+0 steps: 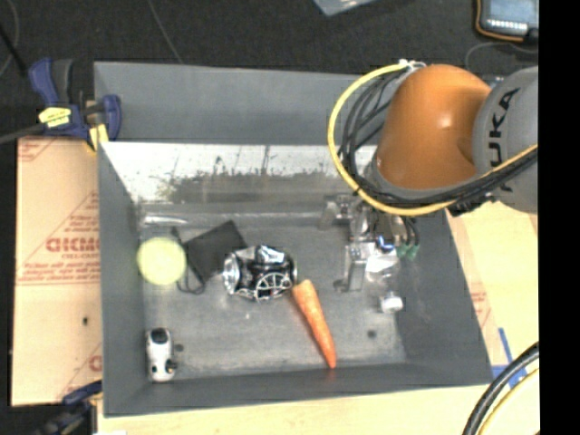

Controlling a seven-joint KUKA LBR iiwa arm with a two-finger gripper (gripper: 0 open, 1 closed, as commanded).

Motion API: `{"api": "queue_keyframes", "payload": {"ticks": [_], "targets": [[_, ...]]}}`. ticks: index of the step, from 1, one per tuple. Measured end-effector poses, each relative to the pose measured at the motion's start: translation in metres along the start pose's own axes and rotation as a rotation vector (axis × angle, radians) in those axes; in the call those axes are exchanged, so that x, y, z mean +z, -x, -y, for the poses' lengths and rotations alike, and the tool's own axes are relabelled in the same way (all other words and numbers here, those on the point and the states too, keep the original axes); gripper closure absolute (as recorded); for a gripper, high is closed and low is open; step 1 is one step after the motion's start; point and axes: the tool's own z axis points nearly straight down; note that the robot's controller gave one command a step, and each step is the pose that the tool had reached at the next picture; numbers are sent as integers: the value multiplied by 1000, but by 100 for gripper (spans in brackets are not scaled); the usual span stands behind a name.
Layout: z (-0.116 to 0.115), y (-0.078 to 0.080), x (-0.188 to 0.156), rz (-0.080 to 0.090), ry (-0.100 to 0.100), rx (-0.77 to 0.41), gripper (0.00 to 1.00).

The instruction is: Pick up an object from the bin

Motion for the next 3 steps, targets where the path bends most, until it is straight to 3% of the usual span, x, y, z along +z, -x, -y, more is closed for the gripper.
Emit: {"api": "queue_keyframes", "payload": {"ticks": [1, 2, 3], "targets": [[0, 1, -5, 8, 0, 0, 0], [-21, 12, 52, 13, 0, 48, 0], [-57, 25, 72, 6, -1, -60, 0]]}}
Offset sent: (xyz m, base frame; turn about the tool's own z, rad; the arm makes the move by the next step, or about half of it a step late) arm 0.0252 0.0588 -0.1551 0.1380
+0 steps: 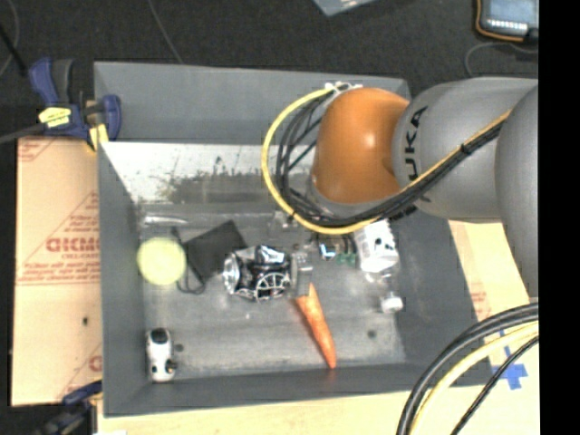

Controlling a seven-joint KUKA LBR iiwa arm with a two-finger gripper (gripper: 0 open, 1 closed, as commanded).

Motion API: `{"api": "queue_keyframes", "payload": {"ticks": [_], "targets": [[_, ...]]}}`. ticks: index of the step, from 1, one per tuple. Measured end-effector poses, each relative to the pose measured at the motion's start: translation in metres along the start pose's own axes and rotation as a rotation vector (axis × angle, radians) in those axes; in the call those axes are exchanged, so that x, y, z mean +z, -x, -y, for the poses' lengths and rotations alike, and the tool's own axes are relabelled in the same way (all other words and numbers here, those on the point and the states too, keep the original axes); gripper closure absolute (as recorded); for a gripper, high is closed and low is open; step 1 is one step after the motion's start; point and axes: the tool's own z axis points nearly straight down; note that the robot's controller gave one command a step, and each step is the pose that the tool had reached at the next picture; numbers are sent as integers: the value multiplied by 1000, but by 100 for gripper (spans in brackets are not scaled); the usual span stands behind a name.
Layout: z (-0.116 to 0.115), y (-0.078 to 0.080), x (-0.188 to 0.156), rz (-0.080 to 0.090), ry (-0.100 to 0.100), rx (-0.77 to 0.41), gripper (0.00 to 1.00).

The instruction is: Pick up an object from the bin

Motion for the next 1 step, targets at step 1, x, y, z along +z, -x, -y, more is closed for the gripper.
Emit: {"api": "queue_keyframes", "payload": {"ticks": [1], "targets": [[-4, -1, -3, 6, 3, 56, 0]]}}
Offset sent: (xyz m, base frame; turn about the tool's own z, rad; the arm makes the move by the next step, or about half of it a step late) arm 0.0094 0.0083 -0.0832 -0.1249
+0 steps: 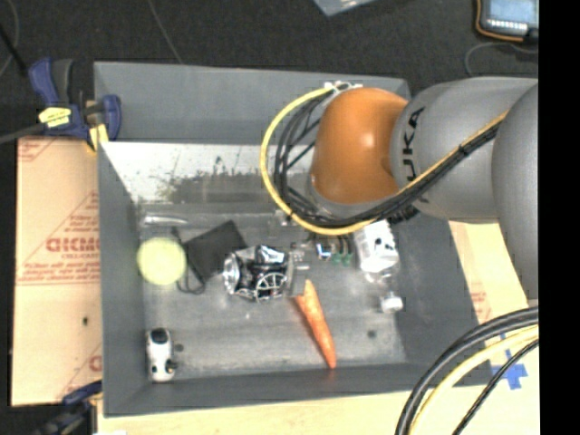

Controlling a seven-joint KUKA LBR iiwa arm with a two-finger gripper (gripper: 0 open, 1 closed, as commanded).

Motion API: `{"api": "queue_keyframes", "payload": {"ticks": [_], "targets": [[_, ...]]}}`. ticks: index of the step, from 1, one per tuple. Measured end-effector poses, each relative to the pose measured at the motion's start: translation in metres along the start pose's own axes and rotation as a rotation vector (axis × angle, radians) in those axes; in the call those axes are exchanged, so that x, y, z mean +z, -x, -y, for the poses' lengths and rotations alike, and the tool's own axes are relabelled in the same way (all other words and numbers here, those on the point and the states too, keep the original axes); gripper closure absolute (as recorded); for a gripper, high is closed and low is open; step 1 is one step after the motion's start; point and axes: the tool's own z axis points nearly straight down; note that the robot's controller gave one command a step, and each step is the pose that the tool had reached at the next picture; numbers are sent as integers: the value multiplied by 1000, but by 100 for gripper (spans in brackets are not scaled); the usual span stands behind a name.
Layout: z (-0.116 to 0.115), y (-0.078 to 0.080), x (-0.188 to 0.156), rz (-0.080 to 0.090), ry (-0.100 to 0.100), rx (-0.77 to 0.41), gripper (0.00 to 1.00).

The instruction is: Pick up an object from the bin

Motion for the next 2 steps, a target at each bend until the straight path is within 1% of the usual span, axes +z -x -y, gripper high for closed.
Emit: {"api": "queue_keyframes", "payload": {"ticks": [1, 2], "targets": [[0, 7, 46, 2, -3, -53, 0], [-2, 15, 83, 3, 0, -212, 100]]}}
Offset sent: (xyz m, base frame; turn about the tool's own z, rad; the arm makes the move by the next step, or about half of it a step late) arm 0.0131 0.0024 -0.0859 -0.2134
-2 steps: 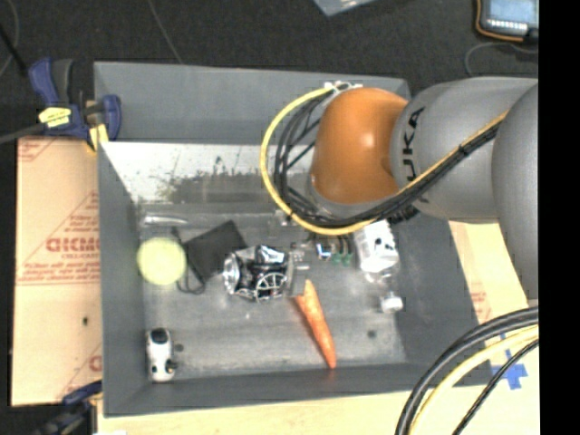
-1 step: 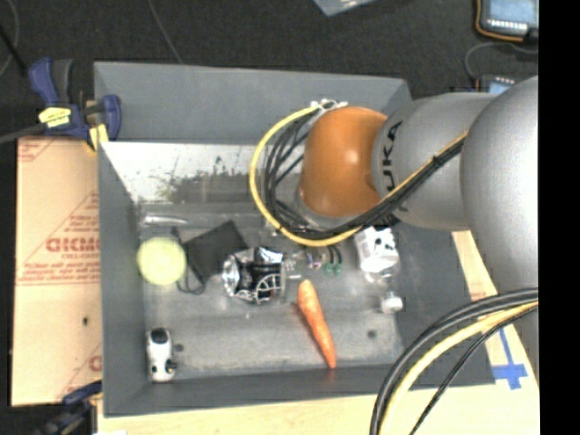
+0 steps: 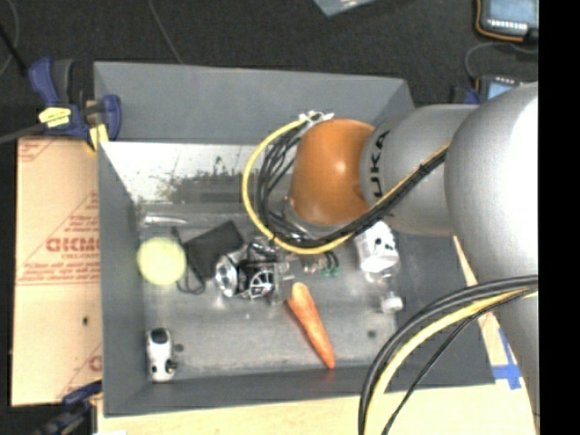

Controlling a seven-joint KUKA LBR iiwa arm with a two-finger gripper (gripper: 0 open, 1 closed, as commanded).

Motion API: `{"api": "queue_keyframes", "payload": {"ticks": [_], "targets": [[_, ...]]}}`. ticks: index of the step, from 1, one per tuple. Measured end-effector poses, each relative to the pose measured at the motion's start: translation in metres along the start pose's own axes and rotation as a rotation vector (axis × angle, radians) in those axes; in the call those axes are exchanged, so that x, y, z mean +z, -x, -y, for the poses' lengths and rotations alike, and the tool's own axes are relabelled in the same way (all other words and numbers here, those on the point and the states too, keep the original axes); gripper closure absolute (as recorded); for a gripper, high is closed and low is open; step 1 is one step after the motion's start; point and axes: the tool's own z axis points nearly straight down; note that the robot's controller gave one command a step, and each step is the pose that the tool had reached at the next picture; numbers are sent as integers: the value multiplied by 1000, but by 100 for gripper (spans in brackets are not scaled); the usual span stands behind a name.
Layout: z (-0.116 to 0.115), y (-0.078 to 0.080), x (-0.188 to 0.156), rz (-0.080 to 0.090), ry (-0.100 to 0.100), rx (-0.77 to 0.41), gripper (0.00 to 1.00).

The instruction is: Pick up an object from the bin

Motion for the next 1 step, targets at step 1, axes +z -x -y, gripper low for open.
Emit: {"api": "queue_keyframes", "payload": {"ticks": [1], "targets": [[0, 0, 0, 0, 0, 0, 100]]}}
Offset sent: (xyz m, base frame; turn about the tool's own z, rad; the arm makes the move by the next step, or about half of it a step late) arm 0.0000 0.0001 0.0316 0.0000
